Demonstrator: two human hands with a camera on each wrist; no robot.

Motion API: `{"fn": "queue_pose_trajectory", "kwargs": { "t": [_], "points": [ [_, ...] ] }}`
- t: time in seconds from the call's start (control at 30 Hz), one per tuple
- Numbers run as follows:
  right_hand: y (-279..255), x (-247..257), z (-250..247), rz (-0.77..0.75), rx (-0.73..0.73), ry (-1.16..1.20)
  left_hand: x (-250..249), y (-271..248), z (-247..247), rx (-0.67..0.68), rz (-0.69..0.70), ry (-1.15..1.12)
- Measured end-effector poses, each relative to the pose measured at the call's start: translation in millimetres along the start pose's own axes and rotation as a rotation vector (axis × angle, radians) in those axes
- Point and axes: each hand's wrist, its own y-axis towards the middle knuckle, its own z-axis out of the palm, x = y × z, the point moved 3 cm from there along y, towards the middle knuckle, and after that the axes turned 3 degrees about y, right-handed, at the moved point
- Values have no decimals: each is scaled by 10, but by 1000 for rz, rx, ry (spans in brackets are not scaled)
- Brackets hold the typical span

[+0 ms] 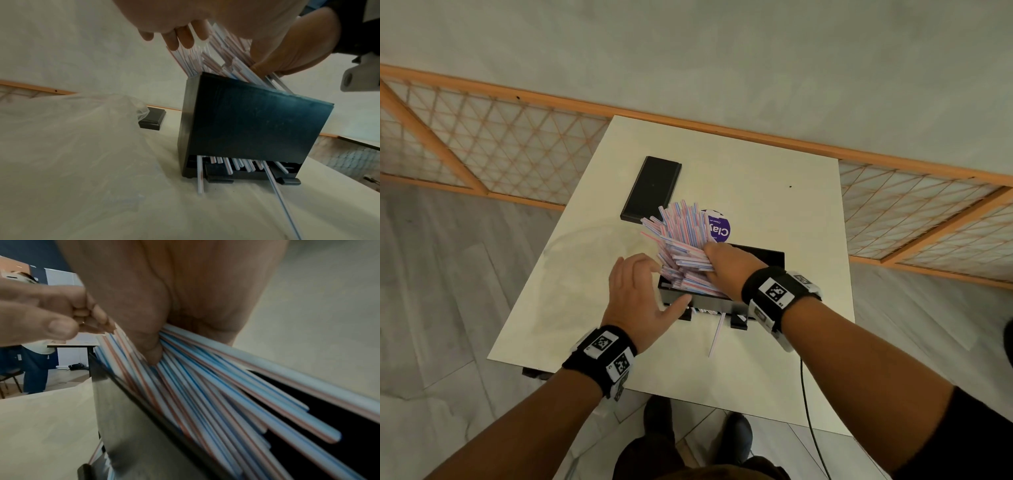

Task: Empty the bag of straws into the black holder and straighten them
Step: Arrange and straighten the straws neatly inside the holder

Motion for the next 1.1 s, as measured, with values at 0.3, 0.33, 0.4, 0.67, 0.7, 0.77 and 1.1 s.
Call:
{"fn": "queue_pose_trajectory", "kwargs": {
  "t": [0.3,0.33,0.4,0.67,0.7,0.77,1.1],
  "points": [
    [-78,-63,52,12,-75,-6,-172,162,-36,36,12,-103],
    [-92,-78,32,24,-69,20,-199,184,-1,68,33,-92],
    [-132,-95,-40,25,-58,54,-240,218,72,121,49,-67],
    [-350,-320,-211,72,14,4,-241,264,232,212,139,29],
    [-358,-338,-224,66,0,43,-246,259,232,201,156,51],
    [-334,-372,-294,81,-110,144,-271,260,224,181,211,103],
    [276,-352,-330,261,-77,42,-551,482,388,392,460,477]
  ]
}}
